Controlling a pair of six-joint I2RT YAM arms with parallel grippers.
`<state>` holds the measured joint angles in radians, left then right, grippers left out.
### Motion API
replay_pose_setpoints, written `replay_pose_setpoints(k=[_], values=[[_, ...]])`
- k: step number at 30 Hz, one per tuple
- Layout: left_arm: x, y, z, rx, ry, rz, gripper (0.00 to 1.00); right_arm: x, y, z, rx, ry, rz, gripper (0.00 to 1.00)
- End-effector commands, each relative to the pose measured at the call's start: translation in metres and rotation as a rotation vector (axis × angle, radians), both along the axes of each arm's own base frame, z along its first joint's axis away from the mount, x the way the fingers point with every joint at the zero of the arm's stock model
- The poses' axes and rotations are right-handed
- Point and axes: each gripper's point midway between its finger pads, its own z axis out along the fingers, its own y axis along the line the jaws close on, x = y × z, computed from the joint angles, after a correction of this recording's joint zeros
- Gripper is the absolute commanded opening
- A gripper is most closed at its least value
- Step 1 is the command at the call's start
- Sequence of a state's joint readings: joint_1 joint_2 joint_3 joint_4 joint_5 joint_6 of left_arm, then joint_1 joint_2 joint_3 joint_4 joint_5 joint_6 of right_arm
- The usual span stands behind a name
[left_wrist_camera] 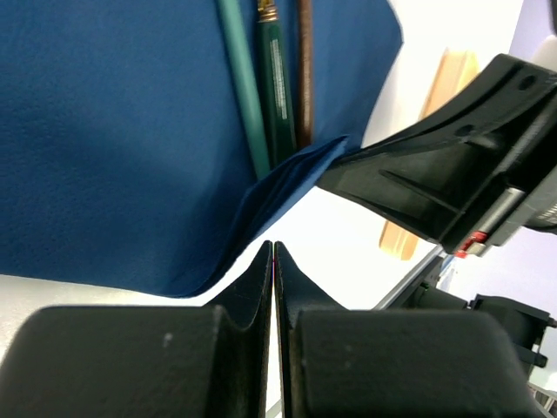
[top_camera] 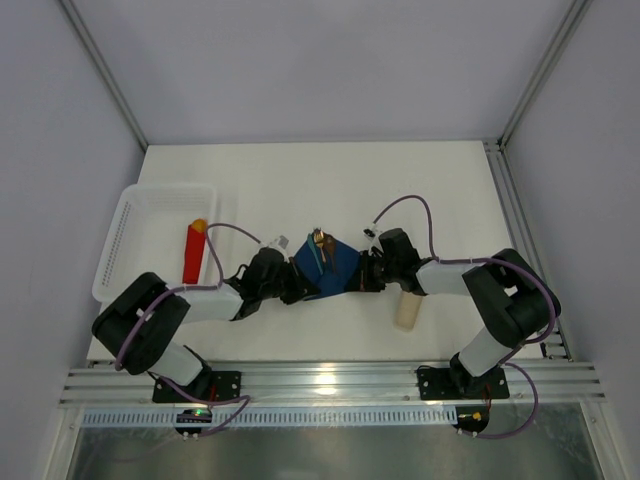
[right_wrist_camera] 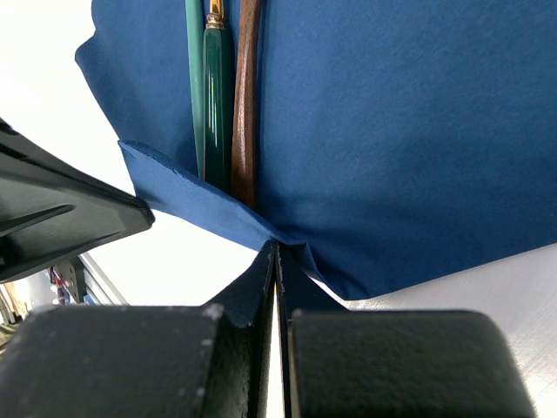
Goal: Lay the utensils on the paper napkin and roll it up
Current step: Roll the napkin at the center of the board.
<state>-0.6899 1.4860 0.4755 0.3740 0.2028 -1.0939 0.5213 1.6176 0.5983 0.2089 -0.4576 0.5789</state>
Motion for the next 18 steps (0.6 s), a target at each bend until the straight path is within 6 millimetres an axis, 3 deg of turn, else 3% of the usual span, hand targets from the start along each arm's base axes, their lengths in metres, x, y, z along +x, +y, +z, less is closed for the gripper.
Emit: replay_pose_setpoints(k=[1,18], values=[[0.004,-0.006,0.003,-0.019,-0.027,-0.009,0.00,0.004,-0.003,-0.006,-0.030,-0.010,0.003,0.04],[-0.002,0.003,-0.018,0.025,0.020,0.007,0.00,0.003,-0.005,-0.009,-0.042,-0.004,0.002,0.04]])
